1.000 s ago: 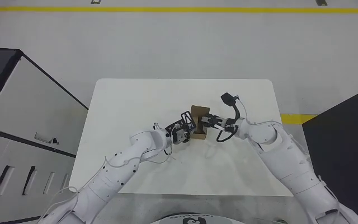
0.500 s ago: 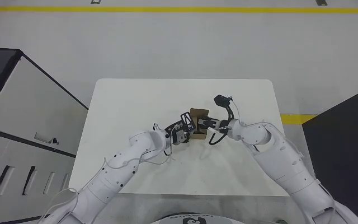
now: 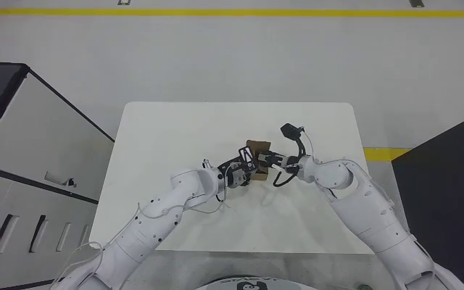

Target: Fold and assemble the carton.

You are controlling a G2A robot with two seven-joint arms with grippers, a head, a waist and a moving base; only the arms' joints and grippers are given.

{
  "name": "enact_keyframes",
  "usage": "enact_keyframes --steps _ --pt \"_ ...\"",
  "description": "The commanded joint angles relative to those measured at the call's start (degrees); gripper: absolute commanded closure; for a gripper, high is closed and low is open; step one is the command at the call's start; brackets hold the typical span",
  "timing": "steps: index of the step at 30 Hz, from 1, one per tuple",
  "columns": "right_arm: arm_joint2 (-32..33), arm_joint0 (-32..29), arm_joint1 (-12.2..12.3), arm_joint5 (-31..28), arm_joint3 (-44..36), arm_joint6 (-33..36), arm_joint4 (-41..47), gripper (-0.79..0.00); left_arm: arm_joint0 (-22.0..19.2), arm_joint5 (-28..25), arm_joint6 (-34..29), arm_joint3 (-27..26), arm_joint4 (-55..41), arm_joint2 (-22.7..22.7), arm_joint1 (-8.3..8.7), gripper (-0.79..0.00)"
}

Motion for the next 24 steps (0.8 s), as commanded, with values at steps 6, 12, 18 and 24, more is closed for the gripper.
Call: enact_keyframes --steps 6,12,18,24 --pt "0.64 -0.34 -0.07 -0.01 0.55 -0.36 0.26 0.0 -1.01 0.0 -0.5 1.3 0.11 1.06 -0.52 0.0" --pt "0.37 -0.37 -0.29 0.18 0.62 -0.61 0.12 0.0 -1.34 -0.03 -0.55 1.78 -0.04 1.22 -0.75 0.0" --pt "0.02 -0.11 -0.5 0.55 0.67 -0.91 -0.8 0.0 -1.23 -0.04 -0.29 1.82 0.02 1.07 -0.83 0.0" --pt "-0.01 -0.18 -0.68 0.66 0.52 -1.15 -0.98 0.0 -0.85 -0.16 0.06 1.45 0.15 0.72 -0.81 0.0"
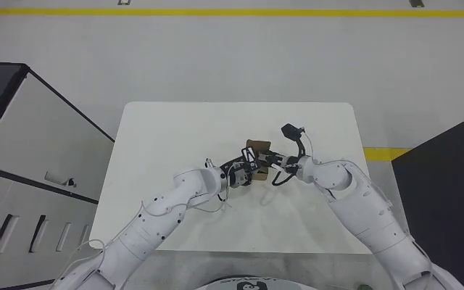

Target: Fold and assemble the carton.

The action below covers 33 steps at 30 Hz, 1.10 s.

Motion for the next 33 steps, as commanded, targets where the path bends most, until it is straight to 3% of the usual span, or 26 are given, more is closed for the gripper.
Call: enact_keyframes --steps 1,15,33 --pt "0.22 -0.1 -0.03 -0.28 -0.02 -0.04 0.41 0.0 0.1 0.01 0.11 -0.1 0.01 -0.11 0.0 0.0" --pt "5.52 -2.54 0.59 -5.75 1.84 2.07 7.45 0.0 -0.25 0.47 0.35 -0.52 0.3 0.04 -0.39 0.0" --pt "1.34 -0.09 -0.63 -1.63 1.41 0.02 3.04 0.0 -0.94 0.98 0.77 0.35 -0.02 0.26 -1.02 0.0"
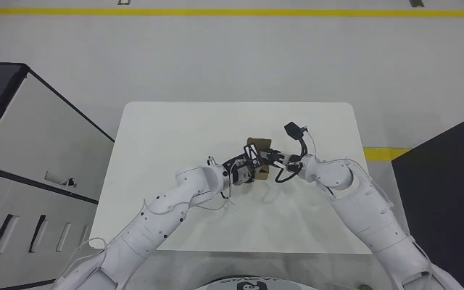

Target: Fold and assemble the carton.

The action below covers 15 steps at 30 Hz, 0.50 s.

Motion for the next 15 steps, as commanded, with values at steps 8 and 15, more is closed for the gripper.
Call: enact_keyframes --steps 8,15 --pt "-0.65 0.46 -0.39 0.03 0.38 -0.03 -0.05 0.0 -0.27 -0.02 -0.01 0.53 0.49 0.55 -0.33 0.0" --pt "0.06 0.07 -0.43 -0.26 0.34 -0.39 0.42 0.0 -0.78 -0.02 -0.26 1.6 0.76 1.11 -0.69 0.0"
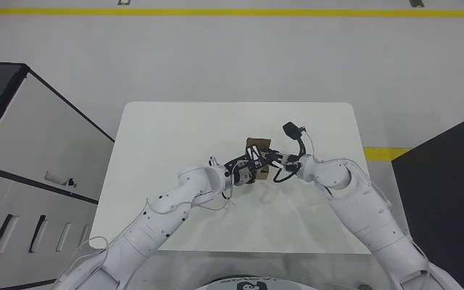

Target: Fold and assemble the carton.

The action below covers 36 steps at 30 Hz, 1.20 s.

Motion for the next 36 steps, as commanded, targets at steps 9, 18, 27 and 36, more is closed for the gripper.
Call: enact_keyframes --steps 9,18,27,36 --pt "3.03 -1.81 0.41 -2.26 -1.2 1.16 3.09 0.0 -0.31 0.24 -0.8 0.67 0.27 0.27 -0.35 0.0" --pt "9.6 -6.35 1.67 -6.99 -3.87 2.3 6.78 0.0 -0.38 0.38 -1.43 1.27 -0.04 0.4 -0.65 0.0" --pt "14.18 -10.8 2.44 -8.33 -6.43 0.53 7.86 0.0 -0.62 1.04 -2.54 2.05 -0.15 0.66 -1.02 0.0" --pt "15.01 -11.56 2.54 -8.14 -6.49 0.19 8.06 0.0 -0.31 0.91 -1.74 1.11 -0.39 -0.02 -1.06 0.0"
